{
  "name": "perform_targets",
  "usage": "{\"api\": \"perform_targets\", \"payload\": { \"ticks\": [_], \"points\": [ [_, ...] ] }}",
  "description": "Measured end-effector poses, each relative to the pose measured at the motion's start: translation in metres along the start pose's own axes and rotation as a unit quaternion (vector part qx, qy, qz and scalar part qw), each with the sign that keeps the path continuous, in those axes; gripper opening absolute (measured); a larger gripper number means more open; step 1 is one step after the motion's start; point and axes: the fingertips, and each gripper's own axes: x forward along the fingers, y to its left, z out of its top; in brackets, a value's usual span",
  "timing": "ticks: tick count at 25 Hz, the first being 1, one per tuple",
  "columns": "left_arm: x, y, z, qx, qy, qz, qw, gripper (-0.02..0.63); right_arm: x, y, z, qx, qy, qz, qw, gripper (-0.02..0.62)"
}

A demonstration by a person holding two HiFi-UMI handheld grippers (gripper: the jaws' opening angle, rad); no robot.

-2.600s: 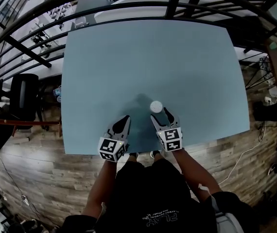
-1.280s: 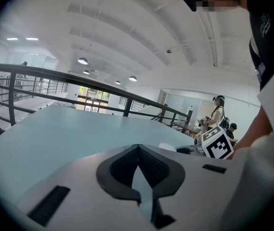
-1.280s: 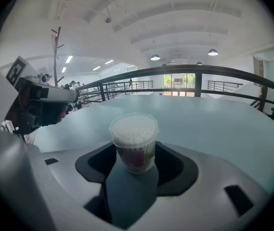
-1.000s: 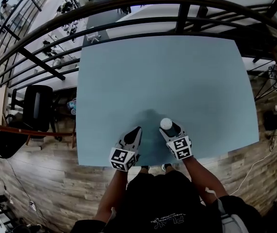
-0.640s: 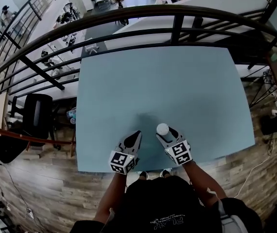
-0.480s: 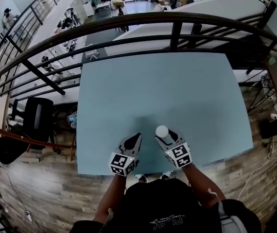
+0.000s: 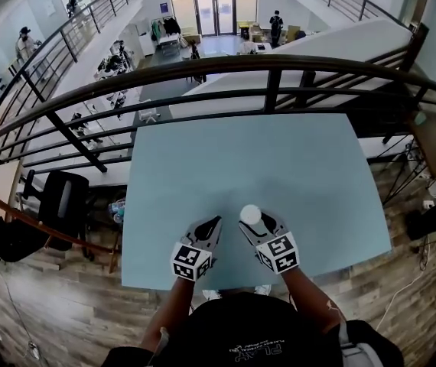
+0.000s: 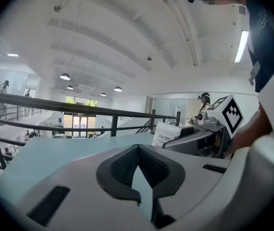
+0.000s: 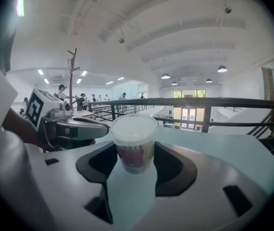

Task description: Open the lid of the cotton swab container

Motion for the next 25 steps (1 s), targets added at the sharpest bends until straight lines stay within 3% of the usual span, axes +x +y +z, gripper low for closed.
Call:
{"api": "perform_targets", "payload": {
  "ticks": [8,17,20,25],
  "points": [
    [0.0,-0.007,0.02,0.02,-0.008,-0.006,0.9998,0.012,-0.001,-0.001,0.01,-0.009,0.001,0.007,1.0,0.245],
    [0.003,-0.018,0.028,0.129,-0.009,-0.015,0.9914,0.012,-0.001,0.0,0.005,-0.003,0.01,0.022,1.0,0.245],
    [0.003,-0.024,0.027,0.199,0.006,-0.028,0.9796,0.012,-0.001,0.003,0.004,-0.003,0.013,0.029,1.0,0.245],
    [0.006,-0.031,0.023,0.314,0.036,-0.043,0.9477,0.012,0.002,0.003,-0.003,-0.009,0.025,0.039,0.999,0.245]
  ]
}}
